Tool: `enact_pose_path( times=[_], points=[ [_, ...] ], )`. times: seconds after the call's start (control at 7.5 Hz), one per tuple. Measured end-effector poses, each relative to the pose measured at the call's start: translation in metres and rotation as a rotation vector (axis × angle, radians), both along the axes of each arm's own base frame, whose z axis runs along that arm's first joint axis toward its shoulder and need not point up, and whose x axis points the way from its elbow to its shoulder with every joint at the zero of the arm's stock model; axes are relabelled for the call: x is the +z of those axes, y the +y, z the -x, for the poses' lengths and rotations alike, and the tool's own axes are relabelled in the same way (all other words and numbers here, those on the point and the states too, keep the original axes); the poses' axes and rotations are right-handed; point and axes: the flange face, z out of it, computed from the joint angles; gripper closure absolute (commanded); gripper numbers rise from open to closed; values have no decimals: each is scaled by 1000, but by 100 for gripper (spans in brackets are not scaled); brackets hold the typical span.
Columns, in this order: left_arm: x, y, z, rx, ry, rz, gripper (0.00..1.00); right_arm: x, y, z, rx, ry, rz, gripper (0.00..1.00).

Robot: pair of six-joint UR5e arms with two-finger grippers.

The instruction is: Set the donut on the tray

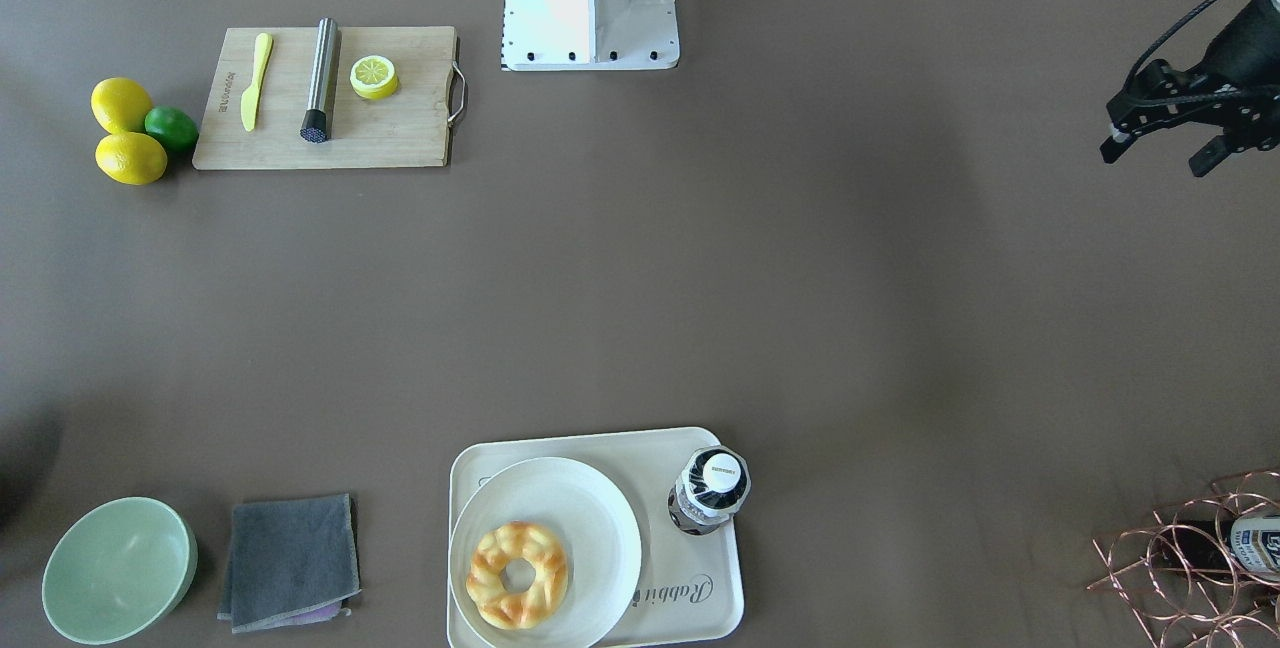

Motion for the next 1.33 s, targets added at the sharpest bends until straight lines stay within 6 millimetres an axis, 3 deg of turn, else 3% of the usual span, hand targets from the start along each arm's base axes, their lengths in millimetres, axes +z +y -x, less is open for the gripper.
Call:
enact_pose_path(
  times=[0.27,0.53,0.8,1.07,1.33],
  points=[
    [8,2,17,2,-13,14,2,29,20,-43,-55,72,-51,0],
    [14,2,22,-3,-9,45,2,42,30,-76,-114,152,-53,0],
    [25,2,34,-22,59,108,2,35,39,-93,-162,192,-21,0],
    [56,-3,46,-33,84,118,2,12,45,-104,-177,195,13,0],
    [90,0,58,14,78,54,2,1,46,-106,-183,194,24,0]
  ],
)
